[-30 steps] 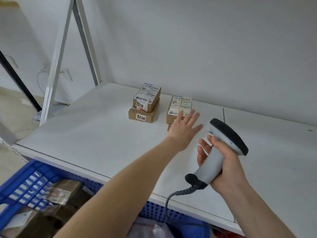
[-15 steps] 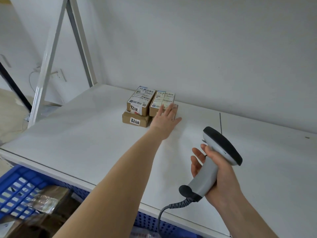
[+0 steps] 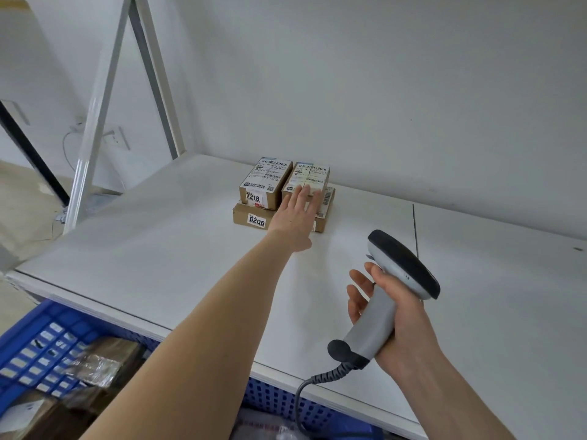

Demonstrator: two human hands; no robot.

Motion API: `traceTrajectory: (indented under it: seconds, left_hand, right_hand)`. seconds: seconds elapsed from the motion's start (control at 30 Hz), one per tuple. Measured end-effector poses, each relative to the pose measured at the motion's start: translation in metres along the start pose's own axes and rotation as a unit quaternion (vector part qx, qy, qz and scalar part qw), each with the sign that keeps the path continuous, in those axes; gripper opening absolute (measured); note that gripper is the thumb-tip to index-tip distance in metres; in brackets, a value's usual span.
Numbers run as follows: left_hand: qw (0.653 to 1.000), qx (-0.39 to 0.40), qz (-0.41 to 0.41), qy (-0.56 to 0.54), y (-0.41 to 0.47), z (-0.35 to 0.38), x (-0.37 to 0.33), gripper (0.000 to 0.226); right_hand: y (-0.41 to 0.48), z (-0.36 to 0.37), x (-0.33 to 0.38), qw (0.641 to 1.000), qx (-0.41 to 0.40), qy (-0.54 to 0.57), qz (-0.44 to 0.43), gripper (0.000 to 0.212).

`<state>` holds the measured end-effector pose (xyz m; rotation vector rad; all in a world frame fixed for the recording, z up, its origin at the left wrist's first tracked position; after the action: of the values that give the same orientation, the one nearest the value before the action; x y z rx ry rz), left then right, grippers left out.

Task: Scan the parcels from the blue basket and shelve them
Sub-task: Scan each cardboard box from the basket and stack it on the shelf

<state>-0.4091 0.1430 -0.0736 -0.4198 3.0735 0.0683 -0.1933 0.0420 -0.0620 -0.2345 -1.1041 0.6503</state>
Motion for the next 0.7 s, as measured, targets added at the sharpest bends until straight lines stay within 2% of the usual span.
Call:
traceTrajectory:
  seconds: [0.13,0.33,0.5,0.7]
  left_hand:
    - [1.0,0.02,0.007,0.012,0.001,-0.003,0.003,0.115]
    - [1.0,0.001,0.023,0.02,-0.022,-0.012,0.01,0.113]
    - [0.999,-0.021,0.032,0.016,-0.07,-0.035,0.024,0.111]
    - [0.999,-0.009,0.019,0.047,-0.146,-0.056,0.044,0.107]
  right_hand:
    - [0.0,0.0,0.0,1.0,0.002,-0.005,-0.002,0.018]
    - [-0.005,0.005,-0.001,1.0,0.009,-0.015,0.0,0.017]
    - [-0.02,0.02,-0.01,0.999,0.031,-0.02,0.018,0.014]
    - [-0.06,0.041,-0.034,0.994,0.086,-0.042,0.06,0.013]
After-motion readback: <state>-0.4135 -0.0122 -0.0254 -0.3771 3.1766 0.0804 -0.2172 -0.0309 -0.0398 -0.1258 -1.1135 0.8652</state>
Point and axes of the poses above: each hand's wrist, its own y-axis towards the middle knuckle, its own z-axis out of the palm, x = y × z, the point moved 8 cm from there along y, towards the middle knuckle, and after that the axes turned 4 degrees about -y, right-handed, at the moved point
